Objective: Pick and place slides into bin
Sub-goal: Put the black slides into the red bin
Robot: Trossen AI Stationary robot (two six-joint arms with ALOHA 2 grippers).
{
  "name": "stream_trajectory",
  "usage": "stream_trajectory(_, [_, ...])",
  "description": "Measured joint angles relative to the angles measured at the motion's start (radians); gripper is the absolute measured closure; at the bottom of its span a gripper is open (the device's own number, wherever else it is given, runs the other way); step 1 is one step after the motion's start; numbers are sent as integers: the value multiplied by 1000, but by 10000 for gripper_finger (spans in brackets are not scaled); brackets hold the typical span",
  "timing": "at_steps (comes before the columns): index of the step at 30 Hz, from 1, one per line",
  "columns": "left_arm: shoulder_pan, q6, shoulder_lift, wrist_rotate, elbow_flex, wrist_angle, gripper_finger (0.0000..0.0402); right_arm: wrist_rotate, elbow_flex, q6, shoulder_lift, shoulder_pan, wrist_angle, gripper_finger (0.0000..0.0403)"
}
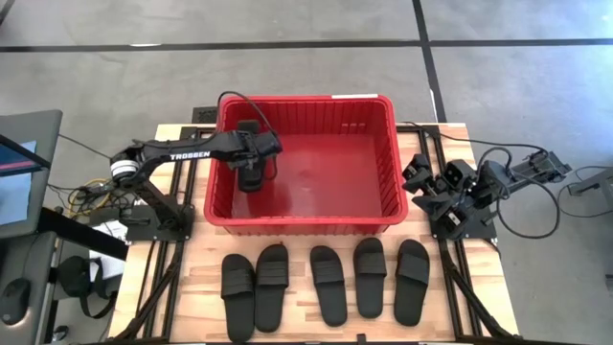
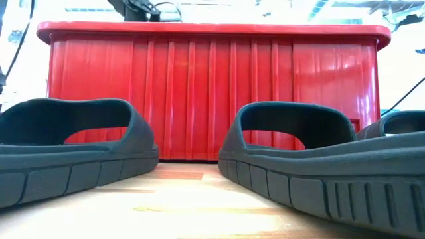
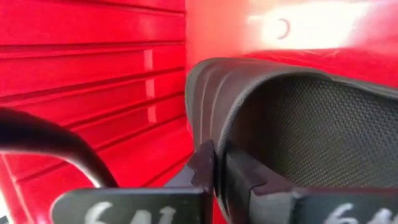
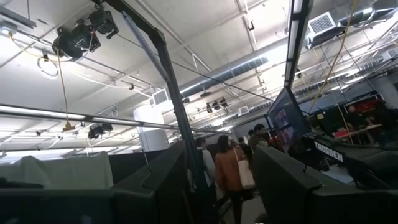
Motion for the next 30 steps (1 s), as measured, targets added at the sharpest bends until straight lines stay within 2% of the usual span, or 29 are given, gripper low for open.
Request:
stream_trajectory(12, [72, 55, 0, 51, -2, 88, 401, 27, 0, 1, 0, 0, 1, 230])
stream_trajectory(30, [159, 79, 10, 116, -2, 121, 401, 26, 0, 1, 0, 0, 0, 230])
